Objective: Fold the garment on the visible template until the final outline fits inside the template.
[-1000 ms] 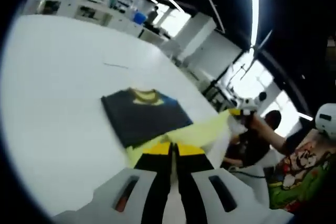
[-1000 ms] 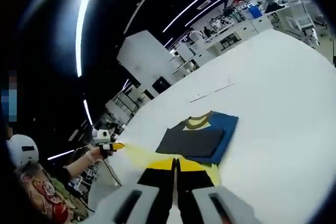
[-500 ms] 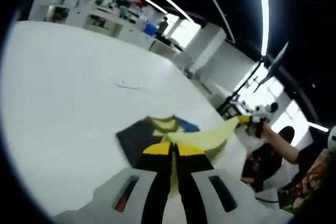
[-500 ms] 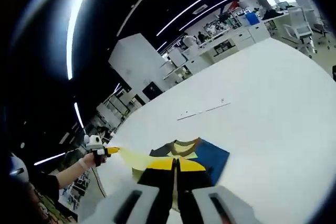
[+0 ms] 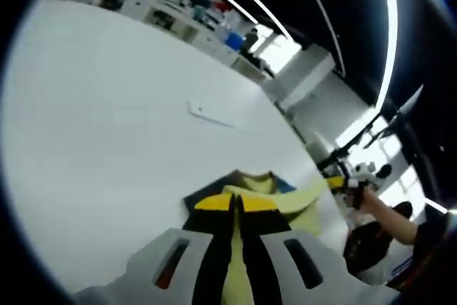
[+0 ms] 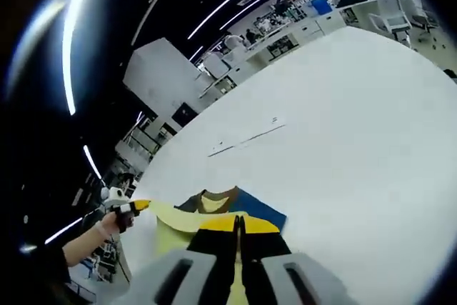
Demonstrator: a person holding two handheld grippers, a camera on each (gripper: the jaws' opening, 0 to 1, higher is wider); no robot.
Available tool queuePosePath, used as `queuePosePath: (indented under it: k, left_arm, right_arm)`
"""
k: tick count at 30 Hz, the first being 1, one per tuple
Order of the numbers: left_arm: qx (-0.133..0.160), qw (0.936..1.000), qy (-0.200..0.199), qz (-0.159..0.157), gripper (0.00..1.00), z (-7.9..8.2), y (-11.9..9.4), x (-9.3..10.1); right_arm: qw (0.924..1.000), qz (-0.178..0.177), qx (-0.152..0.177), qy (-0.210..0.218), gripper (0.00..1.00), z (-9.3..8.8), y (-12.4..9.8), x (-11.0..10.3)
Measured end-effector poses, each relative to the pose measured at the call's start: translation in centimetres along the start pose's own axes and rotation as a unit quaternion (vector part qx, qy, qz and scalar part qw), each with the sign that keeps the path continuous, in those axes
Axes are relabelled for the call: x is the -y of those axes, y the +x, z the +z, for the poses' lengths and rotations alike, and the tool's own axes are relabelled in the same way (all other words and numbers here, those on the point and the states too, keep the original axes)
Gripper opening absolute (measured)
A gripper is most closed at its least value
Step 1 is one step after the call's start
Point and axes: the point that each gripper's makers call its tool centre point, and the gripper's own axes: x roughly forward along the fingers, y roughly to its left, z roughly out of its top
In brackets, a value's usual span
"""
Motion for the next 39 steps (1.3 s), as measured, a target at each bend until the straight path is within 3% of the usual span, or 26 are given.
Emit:
queuePosePath:
  k: [6,15,27,31,35,38,39]
  left_arm:
    - [-0.008,0.9997,-0.009,0.020,0.00,-1.1,0.8,-2.0]
    - [-0.013,0.9983,-0.016,0.055,0.00,-3.1,2.2,-4.4]
    - [-0.017,0.9976,-0.009,0.067,0.00,-3.9,2.7,-5.6]
    - [-0.026,0.9967,0.039,0.067,0.00,-3.8,2.8,-5.3]
    - [-0.023,0.9935,0.096,0.057,0.00,-3.5,2.6,-4.9]
    - [-0.031,0.9860,0.152,0.060,0.01,-3.4,2.1,-4.8]
    - [-0.032,0.9845,0.162,0.060,0.02,-3.3,1.9,-4.7]
  right_arm:
    - [0.9995,-0.021,-0.017,0.019,0.00,-0.8,1.1,2.2]
    - [0.9980,-0.032,-0.017,0.051,0.00,-1.8,3.1,4.1]
    - [0.9979,-0.040,-0.036,0.037,0.00,-2.9,3.7,5.1]
    - [0.9985,-0.034,-0.037,0.022,0.00,-3.0,3.8,5.0]
    - [0.9984,-0.024,-0.032,-0.039,0.01,-2.8,3.8,4.5]
    - [0.9960,-0.022,-0.019,-0.085,0.24,-2.2,3.3,3.9]
    - [0.9947,-0.022,-0.018,-0.099,0.26,-2.0,3.1,3.8]
